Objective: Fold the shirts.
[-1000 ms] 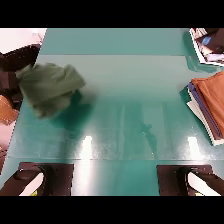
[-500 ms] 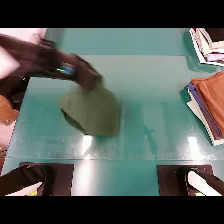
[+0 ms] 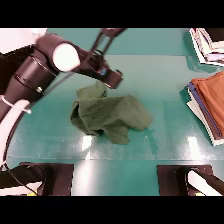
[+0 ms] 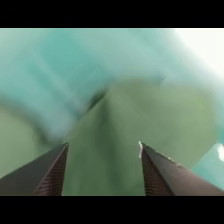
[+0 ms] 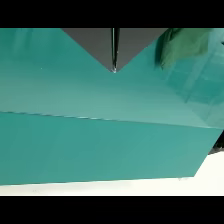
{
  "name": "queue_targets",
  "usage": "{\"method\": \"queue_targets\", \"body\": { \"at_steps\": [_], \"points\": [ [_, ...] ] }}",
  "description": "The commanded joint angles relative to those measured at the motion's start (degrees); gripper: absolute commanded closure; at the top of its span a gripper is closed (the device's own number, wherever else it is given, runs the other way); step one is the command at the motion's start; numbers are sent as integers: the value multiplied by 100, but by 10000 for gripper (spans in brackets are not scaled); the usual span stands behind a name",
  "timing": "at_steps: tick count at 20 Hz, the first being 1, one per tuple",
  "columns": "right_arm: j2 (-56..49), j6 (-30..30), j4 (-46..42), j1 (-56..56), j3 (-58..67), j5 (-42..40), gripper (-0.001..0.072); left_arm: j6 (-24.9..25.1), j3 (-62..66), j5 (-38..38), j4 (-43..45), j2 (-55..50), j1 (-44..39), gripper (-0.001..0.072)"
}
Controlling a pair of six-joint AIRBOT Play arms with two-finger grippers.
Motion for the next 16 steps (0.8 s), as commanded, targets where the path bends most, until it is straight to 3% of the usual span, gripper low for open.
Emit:
{"method": "queue_targets", "body": {
  "at_steps": [1, 5, 9, 13, 16],
  "points": [
    [-22, 2, -2, -4, 7, 74, 695, -22, -85, -1541, 26, 63, 1143, 178],
    [-33, 2, -9, -4, 7, 107, 695, -160, -1587, -1416, -101, 815, 1991, 178],
    [-35, 2, -9, -4, 4, 103, 695, -328, -3799, -748, -343, 1816, 2072, 178],
    [-35, 2, -7, -4, -7, 120, 695, -605, -5407, 273, -632, 2006, 2072, 178],
    [-59, 2, 0, -4, -7, 153, 695, -603, -6137, 1565, -1174, 2006, 2070, 179]
  ]
}}
